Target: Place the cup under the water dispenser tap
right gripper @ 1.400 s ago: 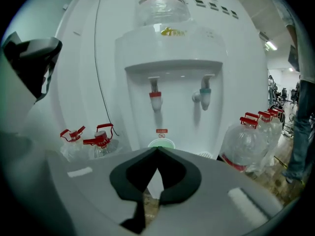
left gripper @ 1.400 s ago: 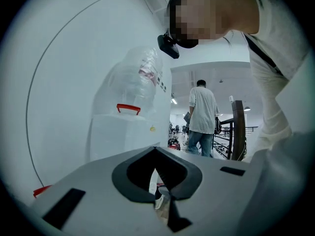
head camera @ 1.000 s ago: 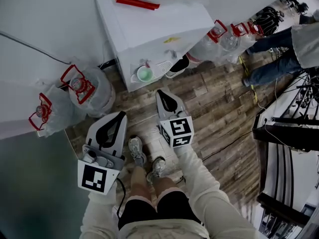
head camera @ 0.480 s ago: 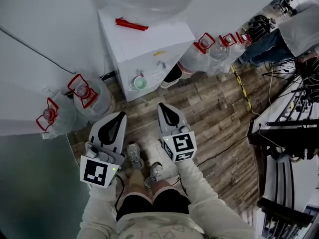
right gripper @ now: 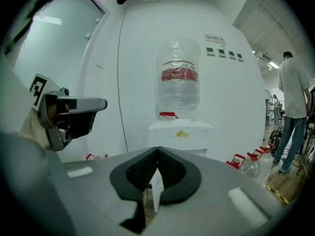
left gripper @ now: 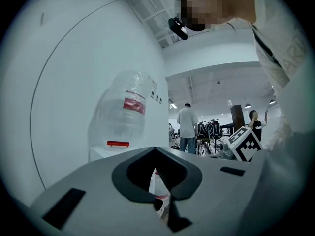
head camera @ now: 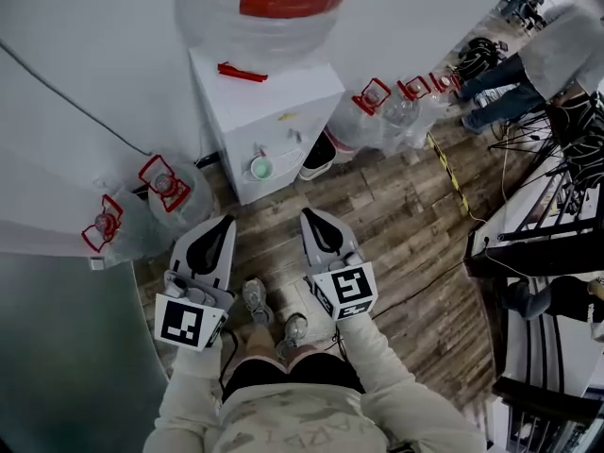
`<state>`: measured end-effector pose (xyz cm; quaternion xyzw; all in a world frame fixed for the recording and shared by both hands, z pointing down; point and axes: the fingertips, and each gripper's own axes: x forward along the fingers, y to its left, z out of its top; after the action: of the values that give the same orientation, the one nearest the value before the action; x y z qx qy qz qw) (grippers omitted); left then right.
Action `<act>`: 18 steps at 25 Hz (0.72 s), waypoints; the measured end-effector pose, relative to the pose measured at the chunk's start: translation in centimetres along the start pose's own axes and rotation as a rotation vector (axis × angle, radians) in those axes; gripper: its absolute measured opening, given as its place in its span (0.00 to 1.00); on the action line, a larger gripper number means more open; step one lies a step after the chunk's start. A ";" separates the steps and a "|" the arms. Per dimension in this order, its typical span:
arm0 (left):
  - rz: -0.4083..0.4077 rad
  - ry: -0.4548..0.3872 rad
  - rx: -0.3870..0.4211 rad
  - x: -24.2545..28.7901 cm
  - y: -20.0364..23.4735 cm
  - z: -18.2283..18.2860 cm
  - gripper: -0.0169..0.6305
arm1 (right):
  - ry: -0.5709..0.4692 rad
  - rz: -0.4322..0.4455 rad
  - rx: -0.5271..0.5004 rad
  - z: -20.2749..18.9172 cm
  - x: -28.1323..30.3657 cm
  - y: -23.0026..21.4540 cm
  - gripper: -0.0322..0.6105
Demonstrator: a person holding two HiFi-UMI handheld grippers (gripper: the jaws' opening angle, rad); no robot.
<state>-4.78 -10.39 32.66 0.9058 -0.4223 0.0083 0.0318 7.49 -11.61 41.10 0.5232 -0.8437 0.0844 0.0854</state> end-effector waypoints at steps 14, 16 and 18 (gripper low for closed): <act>0.003 -0.040 0.033 -2.6 -3.7 5.7 0.03 | -0.080 -0.005 -0.070 7.4 -6.8 1.2 0.06; 0.003 -0.050 0.039 -2.9 -4.2 6.4 0.03 | -0.096 -0.009 -0.066 8.1 -7.6 1.4 0.06; 0.003 -0.060 0.046 -3.2 -4.5 7.1 0.03 | -0.105 -0.012 -0.064 8.4 -8.4 1.5 0.06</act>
<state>-3.44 -5.54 25.27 0.9054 -0.4244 -0.0090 -0.0015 9.39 -5.59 30.91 0.5290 -0.8462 0.0291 0.0582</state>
